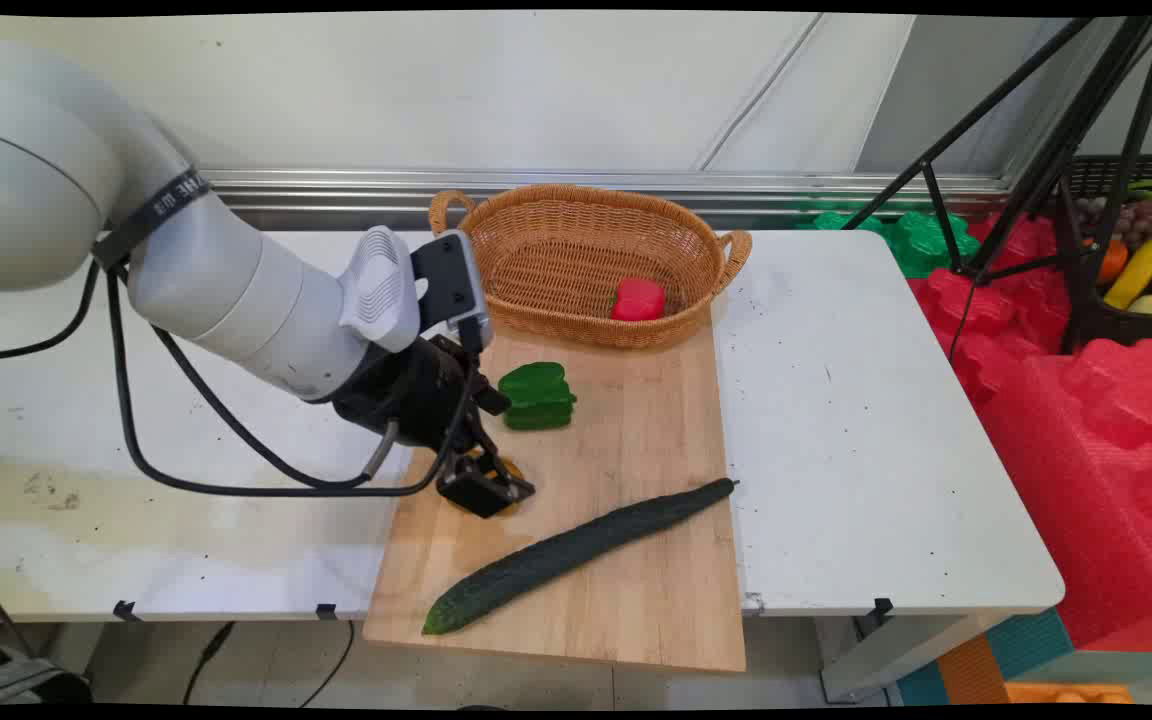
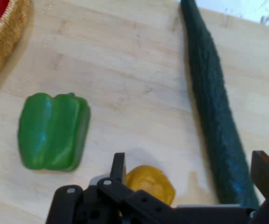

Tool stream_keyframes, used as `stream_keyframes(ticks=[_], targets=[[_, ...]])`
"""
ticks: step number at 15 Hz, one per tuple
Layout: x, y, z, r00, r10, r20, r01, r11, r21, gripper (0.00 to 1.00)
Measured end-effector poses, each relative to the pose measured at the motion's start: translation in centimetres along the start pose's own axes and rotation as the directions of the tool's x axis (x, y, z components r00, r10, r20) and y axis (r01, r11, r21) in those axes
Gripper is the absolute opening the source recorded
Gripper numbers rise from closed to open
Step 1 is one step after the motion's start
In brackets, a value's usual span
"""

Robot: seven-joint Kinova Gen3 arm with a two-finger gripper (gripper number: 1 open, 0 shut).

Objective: Pick up the cucumber from the cutting board

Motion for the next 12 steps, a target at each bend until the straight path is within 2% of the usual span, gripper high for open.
stream_keyframes(ticks=[5,12], targets=[[1.4,1.1,0.6,0.999,-0.052,-0.001,0.052,0.999,-0.002,1.00],[3.7,2.6,5.6,0.998,-0.057,0.036,0.058,0.998,-0.018,1.00]])
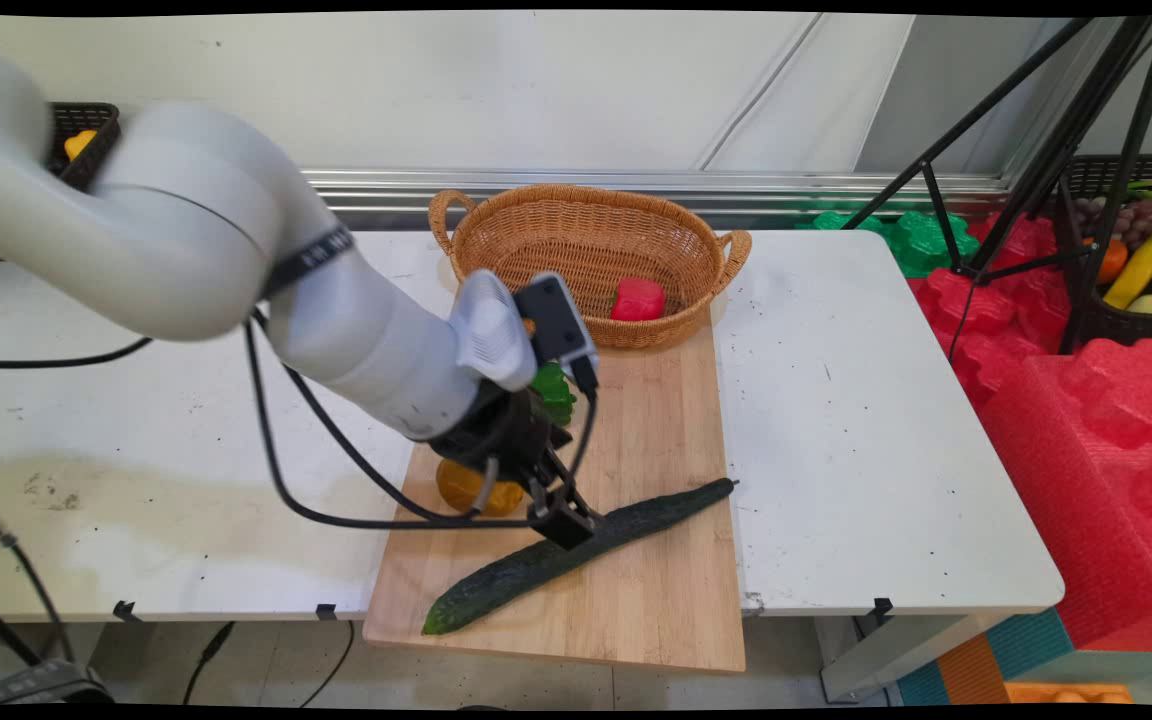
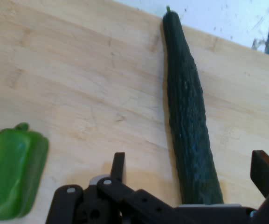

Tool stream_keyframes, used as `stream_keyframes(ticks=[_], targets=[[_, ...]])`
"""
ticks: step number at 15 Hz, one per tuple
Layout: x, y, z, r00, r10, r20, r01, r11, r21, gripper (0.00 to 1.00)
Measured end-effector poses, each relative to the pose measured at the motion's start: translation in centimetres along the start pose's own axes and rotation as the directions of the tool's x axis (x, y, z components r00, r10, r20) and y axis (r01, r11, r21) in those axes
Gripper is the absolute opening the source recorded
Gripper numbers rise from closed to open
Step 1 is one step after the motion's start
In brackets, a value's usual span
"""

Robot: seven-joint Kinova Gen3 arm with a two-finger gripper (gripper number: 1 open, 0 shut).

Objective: Pick up the cucumber from the cutting board

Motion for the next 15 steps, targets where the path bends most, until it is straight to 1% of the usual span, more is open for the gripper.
stream_keyframes(ticks=[5,8,13,14,15], targets=[[0.6,0.8,3.9,0.999,-0.001,0.037,0.001,1.000,-0.019,1.00],[0.5,1.1,5.6,0.999,0.002,0.054,0.000,1.000,-0.031,1.00],[0.3,1.4,7.3,0.998,0.002,0.065,0.001,0.999,-0.041,1.00],[0.2,1.5,7.6,0.998,0.000,0.066,0.002,0.999,-0.043,0.00],[0.1,1.5,7.7,0.998,-0.001,0.066,0.004,0.999,-0.043,0.00]])
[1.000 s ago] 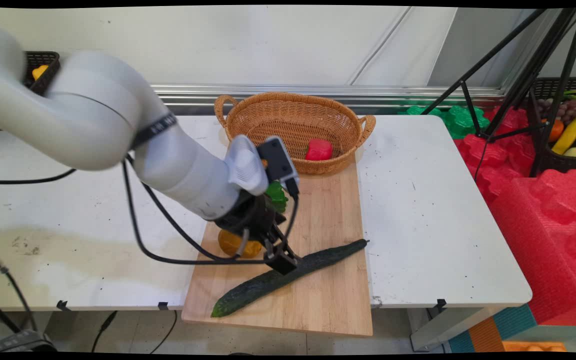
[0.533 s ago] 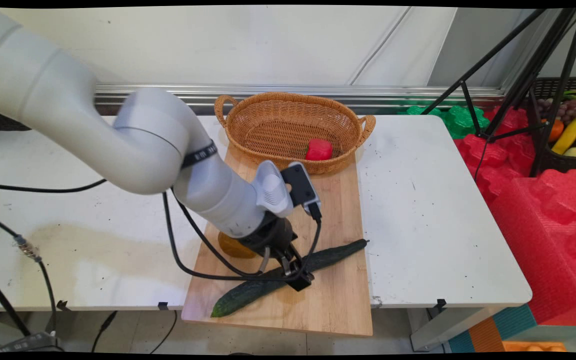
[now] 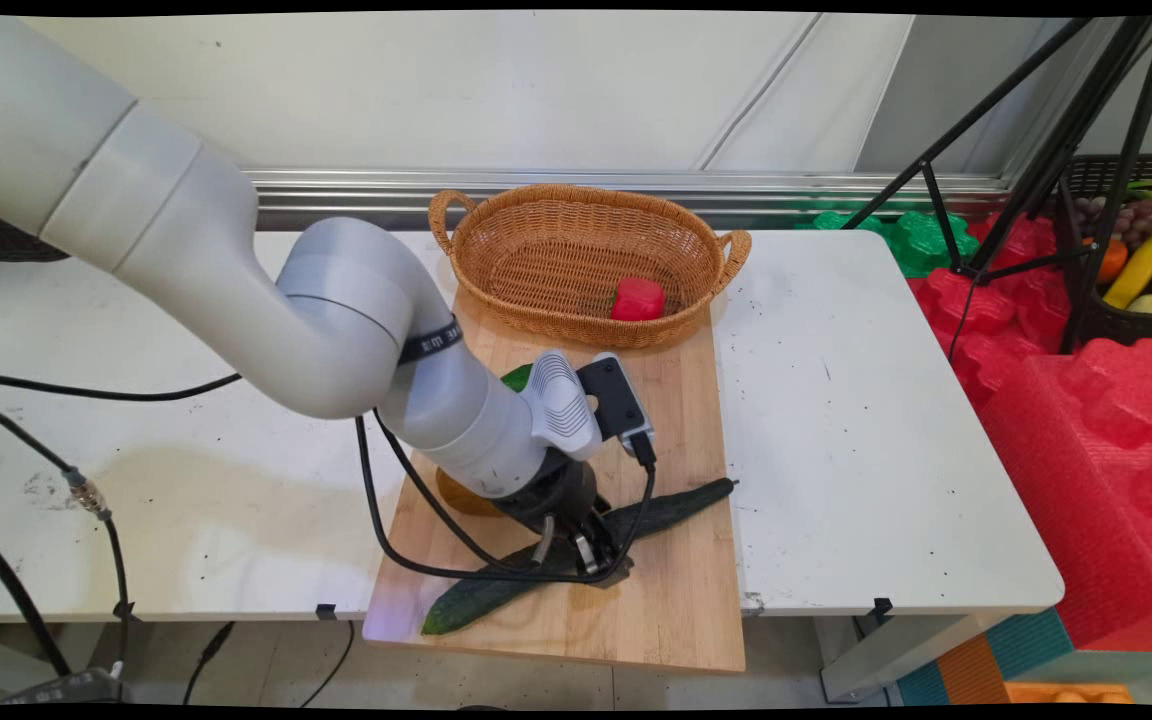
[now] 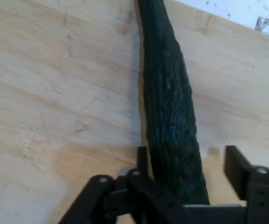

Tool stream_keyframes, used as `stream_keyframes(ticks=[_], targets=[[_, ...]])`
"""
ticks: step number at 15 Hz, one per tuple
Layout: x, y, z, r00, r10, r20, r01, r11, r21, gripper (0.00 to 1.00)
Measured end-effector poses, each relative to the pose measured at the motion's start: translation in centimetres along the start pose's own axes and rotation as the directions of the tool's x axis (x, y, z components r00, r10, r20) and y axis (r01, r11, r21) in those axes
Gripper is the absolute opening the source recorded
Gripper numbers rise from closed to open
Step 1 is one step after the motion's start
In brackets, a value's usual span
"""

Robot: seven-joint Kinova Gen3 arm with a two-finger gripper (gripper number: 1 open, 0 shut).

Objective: Pick up the cucumber from the cutting board, then place the picked object in the vegetable basket

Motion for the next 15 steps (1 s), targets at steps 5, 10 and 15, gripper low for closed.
stream_keyframes(ticks=[5,10,15], targets=[[-0.3,0.0,-0.1,1.000,0.015,-0.018,-0.015,1.000,0.010,0.00],[-0.2,-0.3,-2.0,0.998,0.018,-0.064,-0.017,0.999,0.029,0.00],[1.2,-0.9,-5.8,0.988,-0.004,-0.154,0.011,0.999,0.046,0.00]])
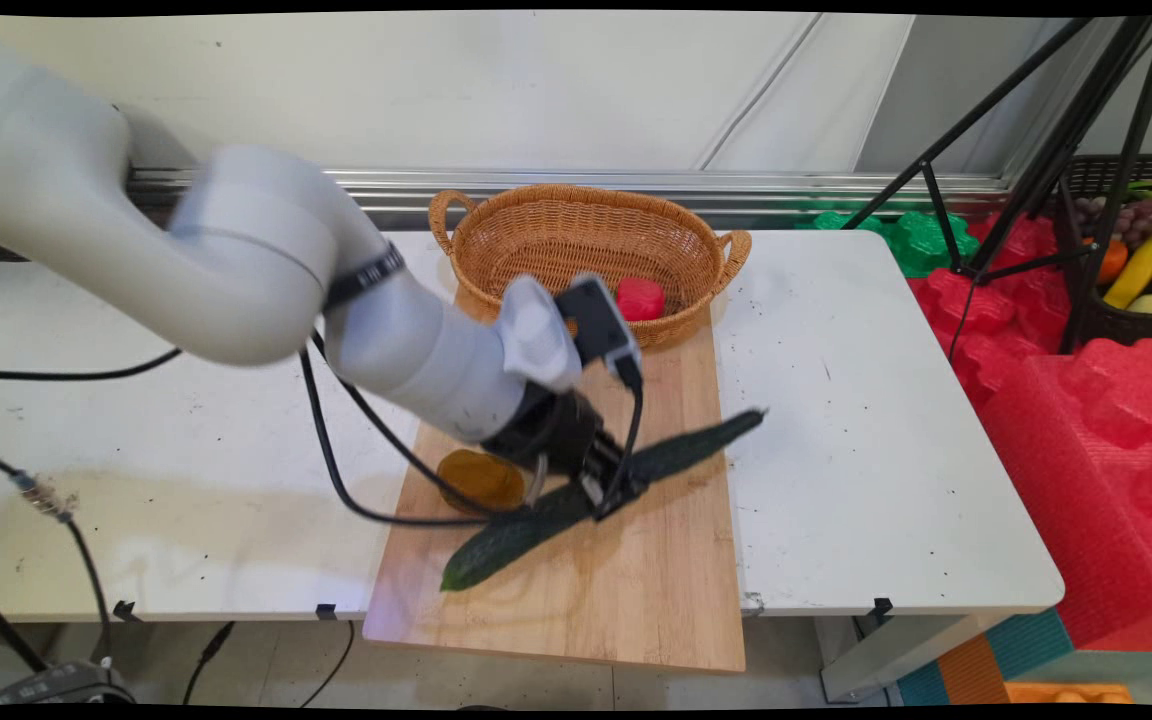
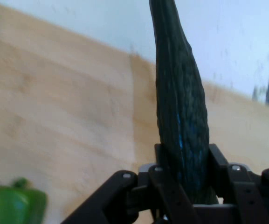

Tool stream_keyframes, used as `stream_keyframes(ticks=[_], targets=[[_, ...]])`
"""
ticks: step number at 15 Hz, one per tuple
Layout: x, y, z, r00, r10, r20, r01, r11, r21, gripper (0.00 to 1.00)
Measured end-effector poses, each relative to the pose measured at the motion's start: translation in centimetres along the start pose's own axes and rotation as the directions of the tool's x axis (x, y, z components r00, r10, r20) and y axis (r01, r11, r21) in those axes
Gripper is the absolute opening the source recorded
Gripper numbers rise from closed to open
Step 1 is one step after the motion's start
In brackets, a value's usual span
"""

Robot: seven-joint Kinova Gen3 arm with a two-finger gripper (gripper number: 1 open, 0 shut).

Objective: Place the picked object in the vegetable basket

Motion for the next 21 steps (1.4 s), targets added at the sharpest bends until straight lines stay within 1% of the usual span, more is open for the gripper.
stream_keyframes(ticks=[3,6,10,12,13,15,16,17,19,21], targets=[[1.9,-1.2,-2.3,0.998,-0.017,-0.068,0.018,1.000,0.024,0.00],[4.2,-3.0,-4.3,0.990,-0.020,-0.139,0.030,0.997,0.065,0.00],[7.2,-6.1,-6.2,0.976,-0.013,-0.219,0.044,0.990,0.137,0.00],[9.0,-8.5,-6.9,0.965,-0.003,-0.264,0.054,0.981,0.187,0.00],[10.3,-10.1,-7.1,0.958,0.013,-0.287,0.052,0.974,0.219,0.00],[11.6,-12.0,-7.0,0.950,0.033,-0.309,0.048,0.967,0.250,0.00],[12.4,-13.4,-6.6,0.945,0.045,-0.323,0.047,0.962,0.268,0.00],[12.9,-14.2,-6.2,0.942,0.051,-0.332,0.046,0.959,0.279,0.00],[14.0,-16.5,-5.0,0.935,0.068,-0.348,0.045,0.951,0.306,0.00],[14.8,-18.8,-3.5,0.931,0.090,-0.353,0.035,0.942,0.334,0.00]])
